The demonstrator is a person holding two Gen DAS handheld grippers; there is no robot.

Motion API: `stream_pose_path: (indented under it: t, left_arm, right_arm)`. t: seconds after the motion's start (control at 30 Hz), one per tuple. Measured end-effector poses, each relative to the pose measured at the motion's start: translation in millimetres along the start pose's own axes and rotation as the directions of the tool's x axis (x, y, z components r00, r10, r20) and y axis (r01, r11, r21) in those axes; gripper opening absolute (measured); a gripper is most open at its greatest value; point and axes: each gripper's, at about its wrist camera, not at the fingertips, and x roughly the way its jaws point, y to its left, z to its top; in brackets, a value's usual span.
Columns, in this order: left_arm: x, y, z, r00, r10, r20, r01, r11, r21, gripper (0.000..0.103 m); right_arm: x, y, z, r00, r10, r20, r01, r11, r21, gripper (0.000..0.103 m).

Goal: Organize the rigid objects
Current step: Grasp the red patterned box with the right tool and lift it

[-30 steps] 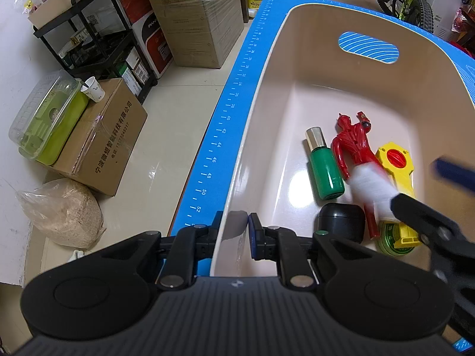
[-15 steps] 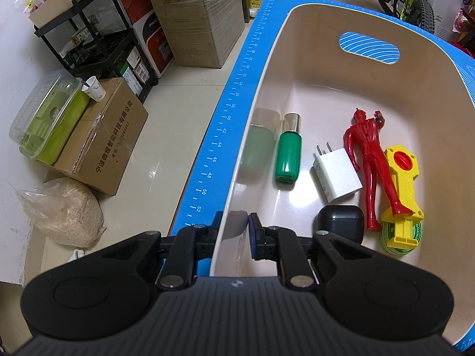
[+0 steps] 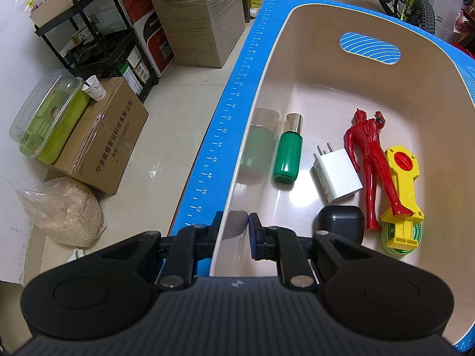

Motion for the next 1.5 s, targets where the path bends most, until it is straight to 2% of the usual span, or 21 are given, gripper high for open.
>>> stream_pose_path:
  t: [0.17, 0.47, 0.57, 0.6, 0.63, 0.83, 1.17, 1.33, 1.5]
  left_arm:
    - [-0.3, 1.1, -1.1, 1.0, 0.006, 0.001, -0.006, 1.0, 0.004, 0.019]
    - [-0.2, 1.2, -2.3, 1.0, 0.009, 0.001, -0.009, 1.0, 0.007, 0.02]
    - [-0.2, 1.6, -2.5, 1.0, 0.009, 0.001, -0.009, 1.0, 0.009, 0.02]
    - [-0.1, 1.8, -2.5, 1.0, 0.008, 0.002, -0.008, 1.0, 0.008, 0.02]
    - [-0.1, 0.9, -2.7, 1.0, 0.008, 0.002, -0.008, 1.0, 0.008, 0.02]
    - [-0.4, -1.4, -2.7, 1.0, 0.008, 0.001, -0.008, 1.0, 0.006, 0.02]
    - [-0.1, -2.1, -1.5, 1.0, 0.007, 0.0, -0.007, 1.0, 0.006, 0.02]
    - [-0.1, -2.1, -1.4, 1.0, 0.006, 0.0, -0.006, 1.0, 0.004, 0.019]
    - [0.0, -1.8, -1.4, 1.0, 0.007, 0.0, -0.007, 1.0, 0.005, 0.019]
  right_arm:
    - [33.0, -19.8, -14.7, 0.997, -0.051, -0.059, 0.052, 0.999, 0.011, 0.077]
    - [60.8, -19.8, -19.3, 0.997, -0.07, -0.011, 0.07, 0.997, 0.019, 0.075]
    - [69.4, -15.9, -23.5, 0.998, -0.067, -0.017, 0.067, 0.998, 0.015, 0.069]
    - [71.4, -15.8, -24.9, 0.998, -0.058, -0.017, 0.059, 0.998, 0.013, 0.06]
    - [73.5, -15.8, -25.3, 0.998, -0.056, -0.02, 0.056, 0.998, 0.008, 0.046]
    - [67.7, -9.9, -24.1, 0.997, -0.081, -0.02, 0.08, 0.997, -0.013, 0.045]
    - [8.2, 20.8, 5.1, 0.994, 0.007, 0.106, -0.004, 1.0, -0.028, 0.045]
    - [-26.8, 43.8, 14.5, 0.974, 0.105, 0.201, -0.094, 0.994, -0.061, 0.045]
    - [-52.1, 72.2, 19.5, 0.948, 0.21, 0.241, -0.192, 0.977, -0.096, 0.045]
